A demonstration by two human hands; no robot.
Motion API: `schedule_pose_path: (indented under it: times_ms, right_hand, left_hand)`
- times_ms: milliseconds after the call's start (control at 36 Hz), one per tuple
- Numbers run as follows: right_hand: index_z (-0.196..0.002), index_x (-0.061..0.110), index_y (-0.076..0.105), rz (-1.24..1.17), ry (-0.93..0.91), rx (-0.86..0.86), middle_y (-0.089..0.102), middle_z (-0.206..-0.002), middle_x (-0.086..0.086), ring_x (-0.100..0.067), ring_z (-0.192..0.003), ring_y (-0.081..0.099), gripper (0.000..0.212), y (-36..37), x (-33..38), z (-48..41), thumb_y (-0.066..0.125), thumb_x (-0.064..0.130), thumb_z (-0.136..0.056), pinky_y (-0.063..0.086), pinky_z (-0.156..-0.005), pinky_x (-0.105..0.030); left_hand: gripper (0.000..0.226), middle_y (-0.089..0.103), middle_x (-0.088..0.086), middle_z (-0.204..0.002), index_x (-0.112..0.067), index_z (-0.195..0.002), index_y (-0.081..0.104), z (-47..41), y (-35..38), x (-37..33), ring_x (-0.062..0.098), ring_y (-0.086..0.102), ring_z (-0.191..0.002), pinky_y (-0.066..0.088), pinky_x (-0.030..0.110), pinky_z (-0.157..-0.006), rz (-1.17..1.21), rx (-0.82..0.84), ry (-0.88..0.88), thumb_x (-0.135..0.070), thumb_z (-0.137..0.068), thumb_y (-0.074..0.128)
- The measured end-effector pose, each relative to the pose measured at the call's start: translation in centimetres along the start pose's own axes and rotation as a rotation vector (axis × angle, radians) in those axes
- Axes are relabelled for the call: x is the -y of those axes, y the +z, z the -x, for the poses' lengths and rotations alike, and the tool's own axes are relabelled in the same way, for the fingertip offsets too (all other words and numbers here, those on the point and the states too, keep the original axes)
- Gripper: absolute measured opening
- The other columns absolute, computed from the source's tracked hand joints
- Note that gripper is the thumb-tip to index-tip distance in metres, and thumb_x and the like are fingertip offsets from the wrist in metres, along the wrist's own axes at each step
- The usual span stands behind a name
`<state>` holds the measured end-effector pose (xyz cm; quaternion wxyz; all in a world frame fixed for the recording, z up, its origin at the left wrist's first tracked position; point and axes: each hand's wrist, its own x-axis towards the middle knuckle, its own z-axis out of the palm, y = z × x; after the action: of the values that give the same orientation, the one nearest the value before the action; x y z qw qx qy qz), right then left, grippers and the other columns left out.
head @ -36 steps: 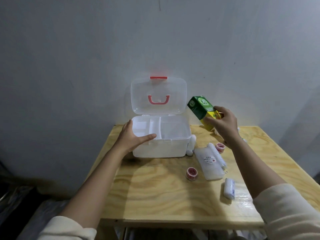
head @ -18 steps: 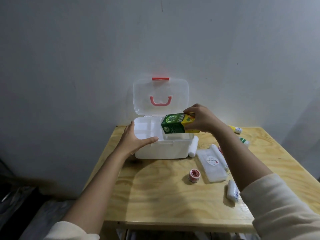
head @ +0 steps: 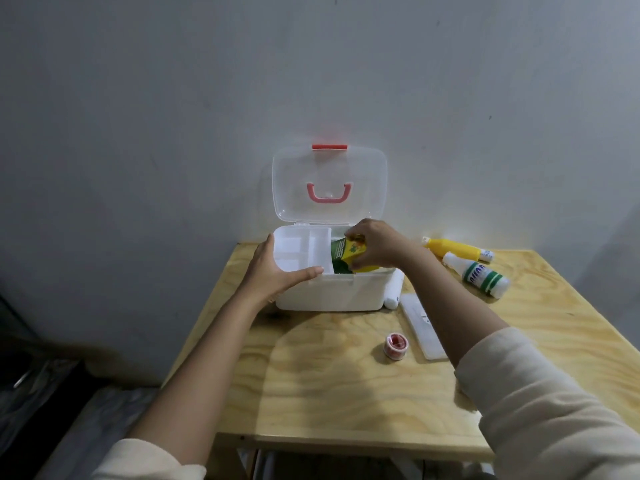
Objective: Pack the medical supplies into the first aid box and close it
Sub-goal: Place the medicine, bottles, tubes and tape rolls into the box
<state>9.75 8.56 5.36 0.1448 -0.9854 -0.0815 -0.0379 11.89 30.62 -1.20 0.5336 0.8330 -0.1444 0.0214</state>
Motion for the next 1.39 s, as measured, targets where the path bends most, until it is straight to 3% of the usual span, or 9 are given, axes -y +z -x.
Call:
schedule_pose_path:
  times_ms: [111,222,333,556,778,944,1111,1222,1389]
  right_hand:
    - [-0.125,0.011,0.053,0.042,0.005,0.041,0.056,-0.118,-0.010,-0.023,-0.104,0.050,0.061,0.7,-0.1,-0.6,0.077,0.024,-0.070,0.044,-0.084,-0.028]
    - [-0.115,0.012,0.060,0.154,0.006,0.055,0.062,-0.113,-0.009,-0.025,-0.102,0.055,0.049,1.3,0.0,-0.9,0.074,0.026,-0.071,0.052,-0.087,-0.041]
    - [-0.111,0.017,0.064,0.228,-0.019,0.053,0.067,-0.107,-0.004,-0.022,-0.098,0.057,0.039,1.6,0.4,-1.0,0.070,0.025,-0.073,0.051,-0.078,-0.033]
    - [-0.109,0.015,0.067,0.167,0.001,0.039,0.065,-0.113,-0.005,-0.022,-0.104,0.057,0.041,1.7,0.4,-1.2,0.077,0.023,-0.071,0.049,-0.088,-0.032]
    - [-0.106,0.005,0.068,-0.295,0.116,-0.299,0.070,-0.108,-0.011,-0.020,-0.098,0.064,0.030,0.3,-0.5,2.3,0.072,0.011,-0.076,0.048,-0.087,-0.023]
    - [-0.107,0.005,0.066,-0.438,0.315,-0.524,0.067,-0.108,-0.014,-0.024,-0.103,0.062,0.029,0.9,-1.3,7.7,0.065,0.008,-0.079,0.049,-0.089,-0.031]
    - [-0.119,0.003,0.053,-0.317,0.564,-0.391,0.050,-0.125,-0.018,-0.031,-0.118,0.046,0.047,4.2,-1.9,12.1,0.065,0.024,-0.078,0.040,-0.097,-0.036]
    - [-0.134,0.002,0.036,-0.198,0.664,-0.294,0.035,-0.138,-0.019,-0.035,-0.127,0.033,0.070,5.5,-1.6,14.0,0.061,0.038,-0.080,0.033,-0.102,-0.037]
    - [-0.135,0.006,0.035,-0.161,0.710,-0.248,0.037,-0.139,-0.016,-0.033,-0.124,0.037,0.072,5.9,-1.8,14.2,0.066,0.029,-0.074,0.036,-0.100,-0.035]
  left_hand:
    - [0.107,0.054,-0.004,-0.132,-0.032,-0.135,0.042,0.0,0.0,0.1,0.017,0.052,-0.120,0.053,0.040,-0.095,0.012,0.006,-0.001,-0.069,-0.043,0.081]
    - [0.107,0.053,-0.003,-0.132,-0.031,-0.135,0.043,0.1,0.0,0.1,0.018,0.052,-0.120,0.052,0.039,-0.095,0.014,0.001,-0.006,-0.069,-0.042,0.081]
    - [0.109,0.052,-0.002,-0.133,-0.030,-0.136,0.042,0.1,0.1,-0.1,0.018,0.051,-0.120,0.052,0.037,-0.093,0.014,-0.003,-0.013,-0.069,-0.041,0.079]
    - [0.108,0.053,-0.002,-0.133,-0.029,-0.135,0.043,0.4,0.1,-0.3,0.019,0.051,-0.120,0.052,0.042,-0.096,0.008,-0.013,-0.027,-0.068,-0.041,0.080]
    - [0.111,0.055,-0.004,-0.133,-0.030,-0.135,0.046,1.0,0.2,-0.8,0.020,0.052,-0.121,0.051,0.046,-0.099,0.034,-0.057,-0.070,-0.072,-0.039,0.082]
    - [0.121,0.052,0.000,-0.140,-0.022,-0.142,0.042,1.9,0.9,-1.1,0.023,0.050,-0.128,0.047,0.045,-0.103,0.043,-0.151,-0.118,-0.071,-0.038,0.080]
    - [0.106,0.049,0.003,-0.145,-0.017,-0.146,0.039,2.5,1.6,-1.5,0.023,0.047,-0.133,0.043,0.039,-0.106,0.065,-0.219,-0.134,-0.052,-0.059,0.087]
    - [0.097,0.048,0.003,-0.146,-0.015,-0.147,0.038,2.6,2.0,-1.6,0.022,0.046,-0.133,0.040,0.029,-0.099,0.068,-0.247,-0.128,-0.042,-0.067,0.086]
    - [0.094,0.044,0.002,-0.148,-0.015,-0.148,0.034,3.0,2.1,-1.9,0.022,0.041,-0.136,0.036,0.026,-0.096,0.097,-0.235,-0.137,-0.038,-0.072,0.084]
